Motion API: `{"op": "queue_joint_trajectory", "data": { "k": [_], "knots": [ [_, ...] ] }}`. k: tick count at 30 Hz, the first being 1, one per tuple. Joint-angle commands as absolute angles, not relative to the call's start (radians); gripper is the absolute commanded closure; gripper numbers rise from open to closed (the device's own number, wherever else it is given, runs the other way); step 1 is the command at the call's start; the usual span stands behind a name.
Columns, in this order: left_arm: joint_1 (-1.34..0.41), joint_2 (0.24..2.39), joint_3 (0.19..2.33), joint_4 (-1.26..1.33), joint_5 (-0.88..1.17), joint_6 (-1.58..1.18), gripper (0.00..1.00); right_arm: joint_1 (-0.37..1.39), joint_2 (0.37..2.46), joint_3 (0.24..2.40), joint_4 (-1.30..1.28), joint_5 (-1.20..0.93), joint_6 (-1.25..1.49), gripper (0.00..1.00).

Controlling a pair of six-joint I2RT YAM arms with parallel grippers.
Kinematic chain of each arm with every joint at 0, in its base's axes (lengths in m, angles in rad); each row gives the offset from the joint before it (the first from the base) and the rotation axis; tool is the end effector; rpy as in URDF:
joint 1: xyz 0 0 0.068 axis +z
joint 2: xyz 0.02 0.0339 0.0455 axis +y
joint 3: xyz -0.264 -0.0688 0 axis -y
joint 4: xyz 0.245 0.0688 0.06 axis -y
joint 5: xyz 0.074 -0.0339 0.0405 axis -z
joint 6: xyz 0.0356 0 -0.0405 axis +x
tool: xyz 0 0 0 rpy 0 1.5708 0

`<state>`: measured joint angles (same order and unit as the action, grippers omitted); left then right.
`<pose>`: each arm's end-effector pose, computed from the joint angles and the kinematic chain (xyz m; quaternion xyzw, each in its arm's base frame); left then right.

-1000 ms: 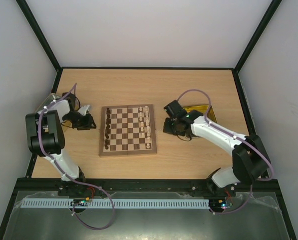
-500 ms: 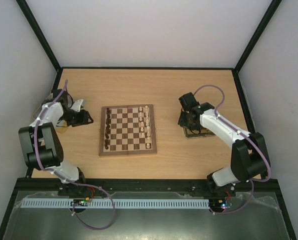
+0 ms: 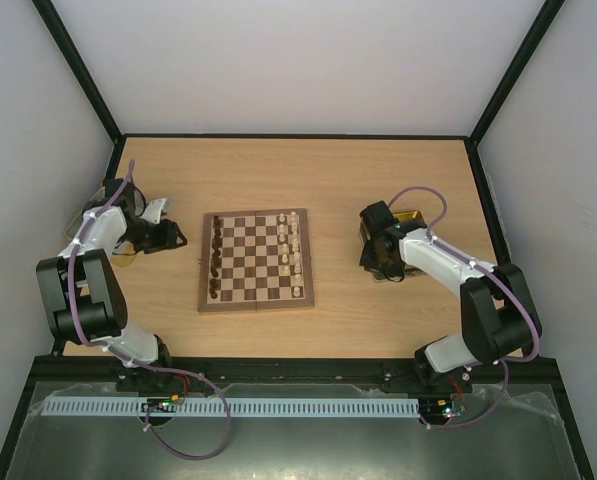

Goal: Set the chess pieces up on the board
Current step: Move the storage box to the center of the board.

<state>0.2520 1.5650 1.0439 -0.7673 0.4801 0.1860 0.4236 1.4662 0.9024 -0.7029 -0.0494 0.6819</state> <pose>0.2852 0.0564 0.2062 0.0017 0.9622 -0.2001 0.1846 0.2403 0.1103 0.1913 0.1236 0.9804 0.1003 0.1160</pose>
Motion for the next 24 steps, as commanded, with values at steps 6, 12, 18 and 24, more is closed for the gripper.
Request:
{"op": "queue_joint_trajectory", "data": {
  "k": [6, 12, 18, 24],
  "knots": [
    [0.252, 1.536, 1.019, -0.760, 0.485, 0.175, 0.49, 0.422, 1.393, 0.776, -0.648, -0.157, 0.691, 0.78],
    [0.252, 1.534, 1.011, -0.750, 0.475, 0.175, 0.49, 0.536, 1.327, 0.783, -0.665, -0.206, 0.786, 0.79],
    [0.253, 1.548, 1.011, -0.736, 0.452, 0.173, 0.49, 0.662, 1.338, 0.784, -0.618, -0.249, 0.898, 0.79],
    [0.252, 1.579, 1.028, -0.721, 0.412, 0.175, 0.49, 0.730, 1.359, 0.779, -0.603, -0.242, 0.935, 0.80]
  ]
}}
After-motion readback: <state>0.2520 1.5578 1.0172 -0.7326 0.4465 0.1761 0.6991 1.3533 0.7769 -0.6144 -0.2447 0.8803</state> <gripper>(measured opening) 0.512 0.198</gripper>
